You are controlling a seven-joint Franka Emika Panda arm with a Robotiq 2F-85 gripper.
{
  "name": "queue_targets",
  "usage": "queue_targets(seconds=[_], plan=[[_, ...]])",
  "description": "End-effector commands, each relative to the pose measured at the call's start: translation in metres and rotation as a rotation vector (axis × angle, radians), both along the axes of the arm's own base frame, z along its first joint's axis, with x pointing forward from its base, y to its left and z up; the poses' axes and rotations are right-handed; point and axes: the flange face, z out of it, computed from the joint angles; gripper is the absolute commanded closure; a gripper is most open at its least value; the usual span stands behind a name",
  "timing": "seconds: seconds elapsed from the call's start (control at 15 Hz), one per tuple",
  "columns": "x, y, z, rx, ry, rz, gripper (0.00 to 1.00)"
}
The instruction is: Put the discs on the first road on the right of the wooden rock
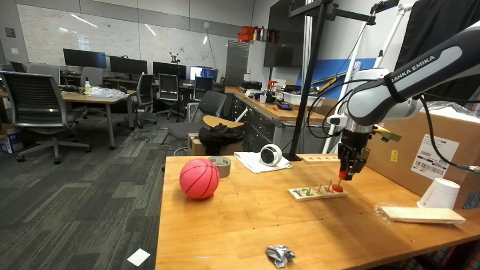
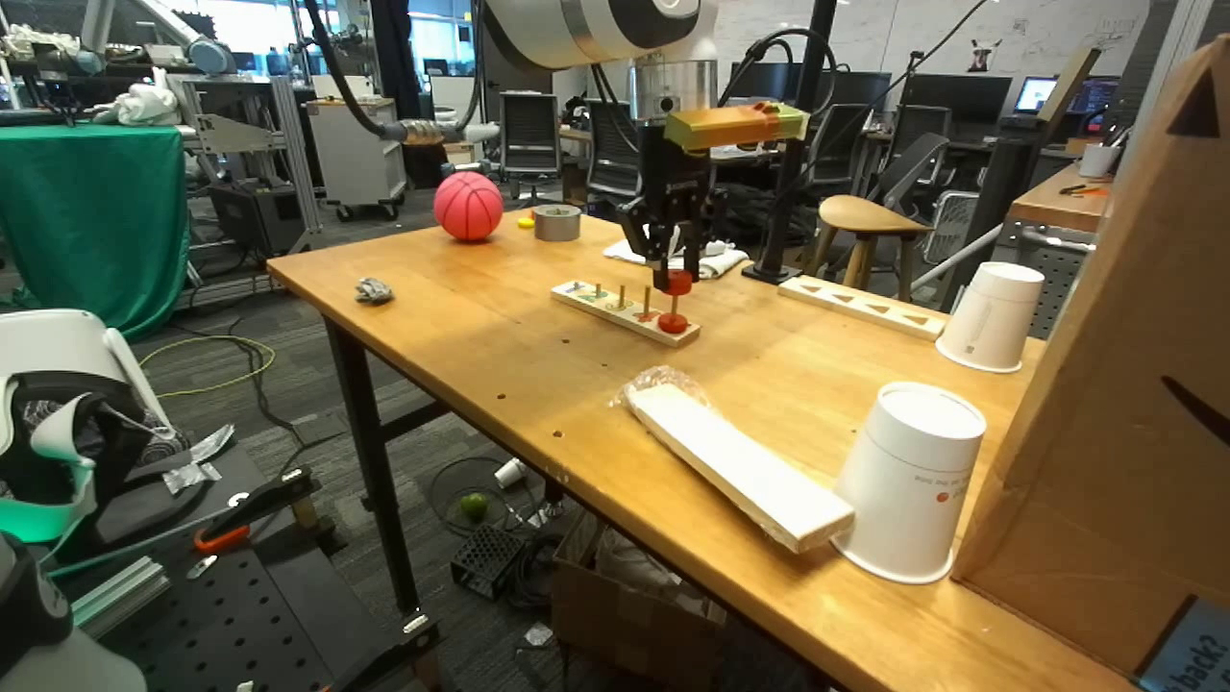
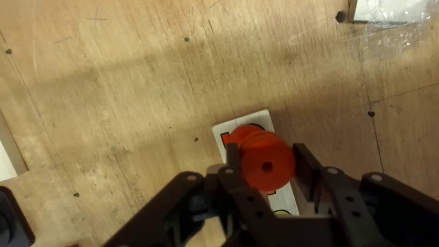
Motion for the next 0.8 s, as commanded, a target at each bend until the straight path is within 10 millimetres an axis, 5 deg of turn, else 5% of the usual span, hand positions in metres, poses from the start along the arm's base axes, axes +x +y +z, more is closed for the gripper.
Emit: queue_targets(seconds=[0.0, 0.73], plan=[[-0.0103, 0.0029, 0.0052, -0.008, -0.002, -0.004, 0.83], [-0.0045, 0.0113, 0.0014, -0.008, 0.009, 0.009, 0.83]])
